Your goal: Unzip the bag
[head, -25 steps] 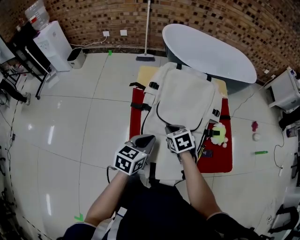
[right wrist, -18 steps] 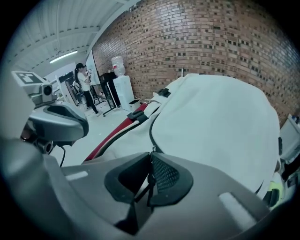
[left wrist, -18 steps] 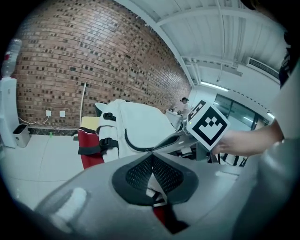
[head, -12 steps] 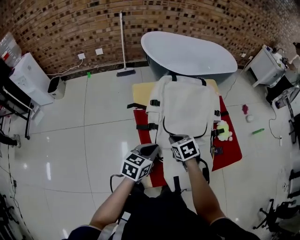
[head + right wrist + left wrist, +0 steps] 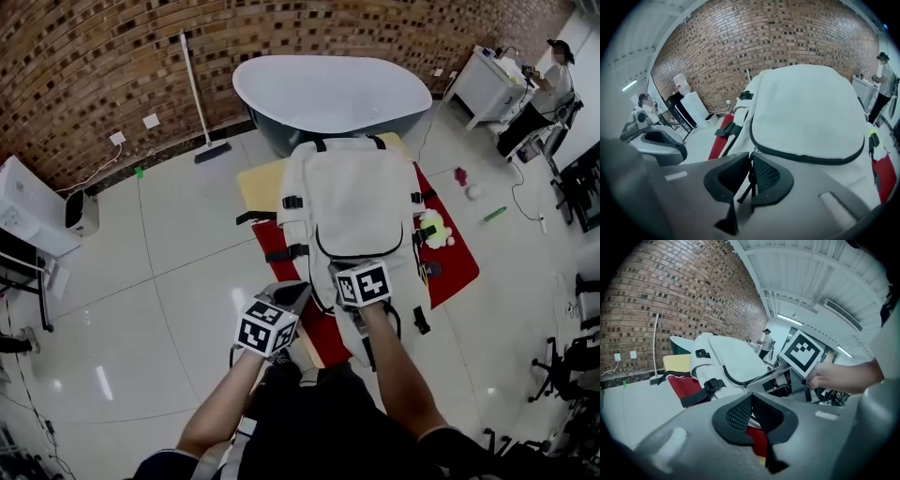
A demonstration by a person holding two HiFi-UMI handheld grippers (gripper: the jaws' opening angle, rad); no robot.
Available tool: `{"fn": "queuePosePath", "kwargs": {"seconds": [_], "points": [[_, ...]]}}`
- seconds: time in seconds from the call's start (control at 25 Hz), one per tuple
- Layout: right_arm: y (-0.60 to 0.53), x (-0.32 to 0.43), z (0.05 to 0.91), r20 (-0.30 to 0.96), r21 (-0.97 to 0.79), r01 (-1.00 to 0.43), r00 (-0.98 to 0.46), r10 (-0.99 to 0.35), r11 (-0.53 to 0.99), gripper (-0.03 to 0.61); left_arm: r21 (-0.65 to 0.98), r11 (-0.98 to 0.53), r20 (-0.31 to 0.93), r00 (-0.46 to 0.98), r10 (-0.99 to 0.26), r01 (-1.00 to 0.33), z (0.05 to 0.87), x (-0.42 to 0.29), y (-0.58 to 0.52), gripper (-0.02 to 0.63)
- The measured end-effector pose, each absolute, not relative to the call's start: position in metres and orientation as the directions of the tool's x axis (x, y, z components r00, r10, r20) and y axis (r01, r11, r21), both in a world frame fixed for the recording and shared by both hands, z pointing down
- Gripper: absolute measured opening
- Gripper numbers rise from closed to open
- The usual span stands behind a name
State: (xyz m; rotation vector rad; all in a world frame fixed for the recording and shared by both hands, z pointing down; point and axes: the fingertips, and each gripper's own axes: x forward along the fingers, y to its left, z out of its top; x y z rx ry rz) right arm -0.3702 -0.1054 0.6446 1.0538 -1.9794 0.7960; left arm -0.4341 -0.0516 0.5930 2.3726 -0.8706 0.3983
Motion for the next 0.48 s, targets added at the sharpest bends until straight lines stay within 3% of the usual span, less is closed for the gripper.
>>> {"fn": "queuePosePath", "kwargs": {"seconds": [0.48], "points": [[-0.117, -0.393, 0.635, 0.747, -0.321, -0.913, -0.407, -0.526, 0.25, 0.032, 0.412, -0.637, 0.462, 0.752, -0.47, -0.652, 0.594, -0.456, -0.051, 0.002]]}}
